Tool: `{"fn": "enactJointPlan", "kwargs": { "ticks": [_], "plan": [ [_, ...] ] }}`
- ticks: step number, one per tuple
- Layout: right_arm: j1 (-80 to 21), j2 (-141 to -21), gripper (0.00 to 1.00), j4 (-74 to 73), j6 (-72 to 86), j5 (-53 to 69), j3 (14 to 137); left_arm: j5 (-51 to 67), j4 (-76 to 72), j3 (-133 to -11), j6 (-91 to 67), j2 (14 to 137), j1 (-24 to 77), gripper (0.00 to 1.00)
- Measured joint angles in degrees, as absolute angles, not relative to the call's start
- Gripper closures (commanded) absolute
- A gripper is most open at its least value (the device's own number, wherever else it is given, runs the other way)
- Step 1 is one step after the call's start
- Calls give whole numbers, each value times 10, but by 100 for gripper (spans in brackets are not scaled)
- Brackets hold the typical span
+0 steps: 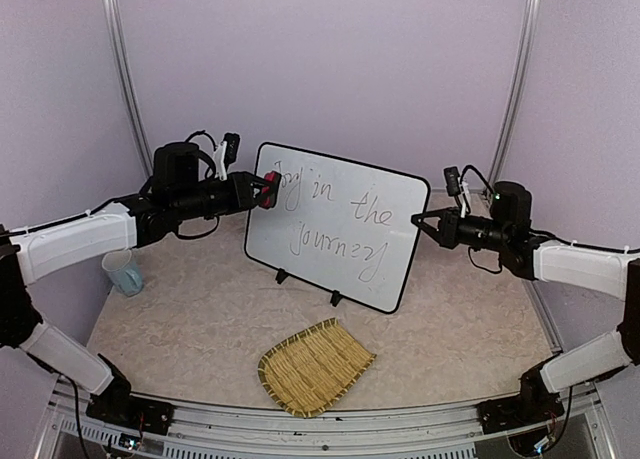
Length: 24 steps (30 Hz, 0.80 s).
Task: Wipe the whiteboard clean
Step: Place the whiteboard on the whiteboard stand.
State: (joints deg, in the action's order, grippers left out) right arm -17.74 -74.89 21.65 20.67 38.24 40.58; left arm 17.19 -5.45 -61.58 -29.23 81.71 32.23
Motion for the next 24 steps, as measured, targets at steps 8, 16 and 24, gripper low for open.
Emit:
{"fn": "enactJointPlan", "kwargs": {
  "ticks": [8,16,24],
  "plan": [
    [-201,-726,100,181,210,335,406,118,-36,-663,-267,856,281,71],
    [-213,-720,100,150,209,306,418,48,-16,-721,-194,934,274,71],
    [-216,-713,100,135,204,300,418,43,-20,-744,-134,972,259,73]
  ]
}}
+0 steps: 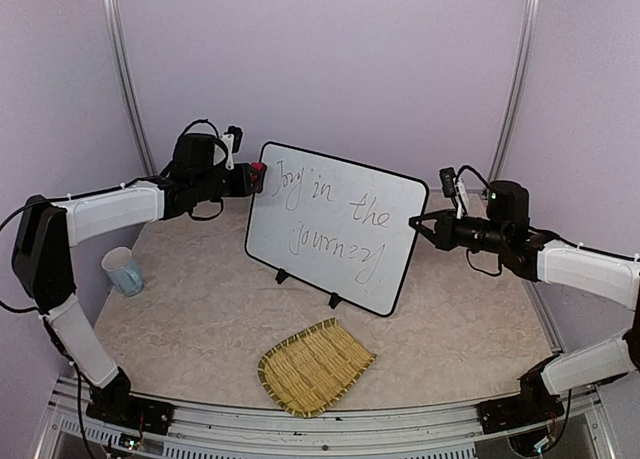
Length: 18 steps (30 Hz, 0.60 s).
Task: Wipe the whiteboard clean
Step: Place the whiteboard on the whiteboard stand.
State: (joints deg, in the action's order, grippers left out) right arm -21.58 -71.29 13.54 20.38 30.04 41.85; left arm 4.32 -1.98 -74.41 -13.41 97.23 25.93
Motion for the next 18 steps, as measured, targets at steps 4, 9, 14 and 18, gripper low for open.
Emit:
{"fn": "enactJointPlan", "kwargs": {
  "ticks": [4,9,14,18],
  "plan": [
    [-216,-711,95,128,201,293,418,62,-40,-739,-134,972,245,73],
    [-217,-707,77,106,180,267,420,81,-60,-711,-137,972,239,73],
    [-215,-707,61,71,155,219,421,96,-64,-686,-142,970,240,73],
    [-215,-708,43,55,143,204,433,106,-74,-669,-151,963,240,73]
  ]
}}
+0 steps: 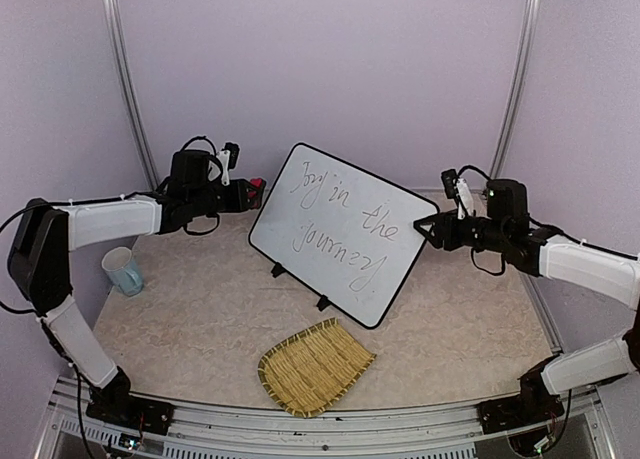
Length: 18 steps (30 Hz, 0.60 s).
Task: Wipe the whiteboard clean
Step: Place the whiteboard on the whiteboard stand, then hold the whiteboard at the center of the board.
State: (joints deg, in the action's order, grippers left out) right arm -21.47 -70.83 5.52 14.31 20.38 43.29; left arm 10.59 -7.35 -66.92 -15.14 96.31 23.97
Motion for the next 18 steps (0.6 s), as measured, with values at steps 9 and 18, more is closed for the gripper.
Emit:
{"fn": "enactJointPlan", "kwargs": {
  "ticks": [9,18],
  "plan": [
    [-162,-715,14,31,136,226,493,122,-96,-642,-163,933,240,72],
    [-106,-830,15,8,157,371,626,133,-118,-632,-165,925,240,72]
  ]
}}
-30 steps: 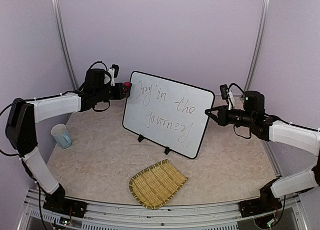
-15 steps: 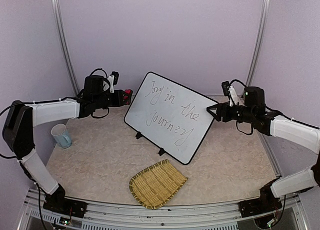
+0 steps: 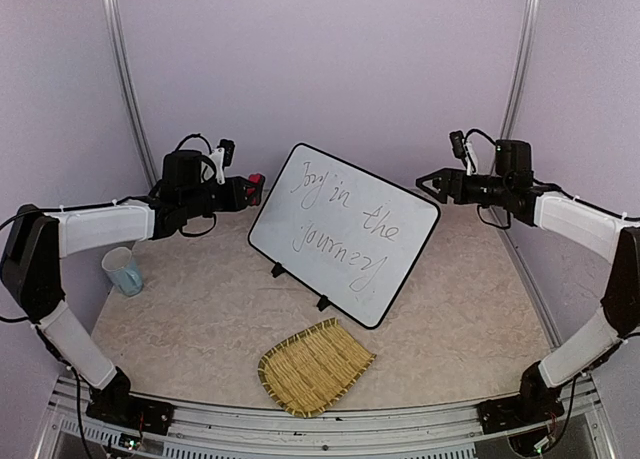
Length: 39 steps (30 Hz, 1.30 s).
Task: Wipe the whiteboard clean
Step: Hold the whiteboard at the center of the board.
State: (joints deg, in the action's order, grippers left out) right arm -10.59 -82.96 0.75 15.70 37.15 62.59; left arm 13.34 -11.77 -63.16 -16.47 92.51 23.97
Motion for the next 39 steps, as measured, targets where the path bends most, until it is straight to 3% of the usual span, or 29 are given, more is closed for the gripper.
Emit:
{"fn": "enactJointPlan", "kwargs": {
  "ticks": [22,28,34,39],
  "plan": [
    [-140,-991,30,-150,123,450,828,126,-114,-608,-183,912,246,72],
    [-158,-1004,44,-178,108,450,842,116,-98,-609,-191,907,251,72],
    [-163,-1005,72,-189,101,453,843,108,-83,-609,-193,899,259,72],
    [-165,-1005,86,-190,98,452,845,101,-75,-610,-196,896,265,72]
  ]
}}
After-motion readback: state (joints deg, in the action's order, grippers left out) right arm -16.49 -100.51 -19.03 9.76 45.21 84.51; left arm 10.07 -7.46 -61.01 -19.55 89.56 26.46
